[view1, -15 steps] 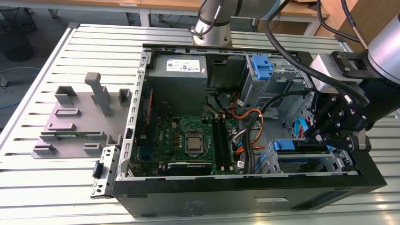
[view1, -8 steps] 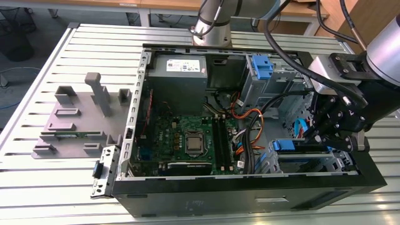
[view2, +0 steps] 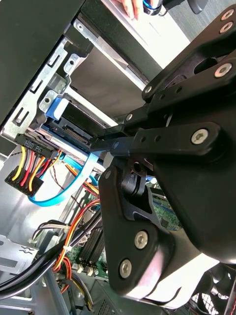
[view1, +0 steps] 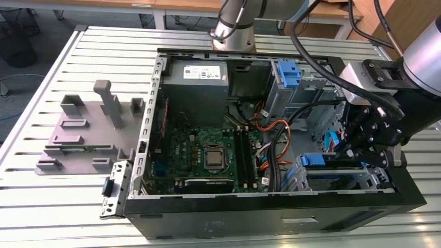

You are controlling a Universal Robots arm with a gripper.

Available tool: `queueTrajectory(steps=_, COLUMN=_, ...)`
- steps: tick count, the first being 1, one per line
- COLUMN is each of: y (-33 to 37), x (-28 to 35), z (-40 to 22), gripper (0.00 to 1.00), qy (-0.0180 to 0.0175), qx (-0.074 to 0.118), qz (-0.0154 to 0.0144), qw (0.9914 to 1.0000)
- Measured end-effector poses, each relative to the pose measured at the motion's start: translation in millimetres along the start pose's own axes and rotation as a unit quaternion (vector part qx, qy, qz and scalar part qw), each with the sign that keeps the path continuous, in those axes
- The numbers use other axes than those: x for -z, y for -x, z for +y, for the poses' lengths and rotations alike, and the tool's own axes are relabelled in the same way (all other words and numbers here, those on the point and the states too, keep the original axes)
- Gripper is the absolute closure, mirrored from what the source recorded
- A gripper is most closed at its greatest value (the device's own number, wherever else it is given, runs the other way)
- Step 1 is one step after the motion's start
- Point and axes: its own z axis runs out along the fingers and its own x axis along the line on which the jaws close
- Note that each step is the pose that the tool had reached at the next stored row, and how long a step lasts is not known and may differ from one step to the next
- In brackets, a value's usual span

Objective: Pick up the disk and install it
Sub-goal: 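Insert the first disk wire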

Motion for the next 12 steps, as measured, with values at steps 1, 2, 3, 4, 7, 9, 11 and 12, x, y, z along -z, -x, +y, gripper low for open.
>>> queueTrajectory(steps=1, y=0.0, x=0.0, z=0.0, gripper=0.84, qy=0.0000, qx=0.000, qz=0.0000, qw=1.00000)
queueTrajectory(steps=2, y=0.0, x=-0.3, z=0.0, gripper=0.84, qy=0.0000, qx=0.000, qz=-0.0001, qw=1.00000)
queueTrajectory(steps=3, y=0.0, x=-0.4, z=0.0, gripper=0.84, qy=0.0000, qx=0.000, qz=-0.0001, qw=1.00000)
queueTrajectory(steps=4, y=0.0, x=-0.4, z=0.0, gripper=0.84, qy=0.0000, qx=0.000, qz=-0.0001, qw=1.00000)
queueTrajectory(steps=7, y=0.2, x=-0.4, z=0.0, gripper=0.84, qy=0.0000, qx=0.000, qz=0.0000, qw=1.00000)
queueTrajectory(steps=9, y=0.6, x=-0.5, z=0.0, gripper=0.84, qy=0.0000, qx=0.000, qz=-0.0001, qw=1.00000)
queueTrajectory(steps=11, y=0.6, x=-0.5, z=0.0, gripper=0.84, qy=0.0000, qx=0.000, qz=-0.0001, qw=1.00000)
queueTrajectory(steps=12, y=0.7, x=-0.4, z=0.0, gripper=0.84, qy=0.0000, qx=0.000, qz=0.0000, qw=1.00000)
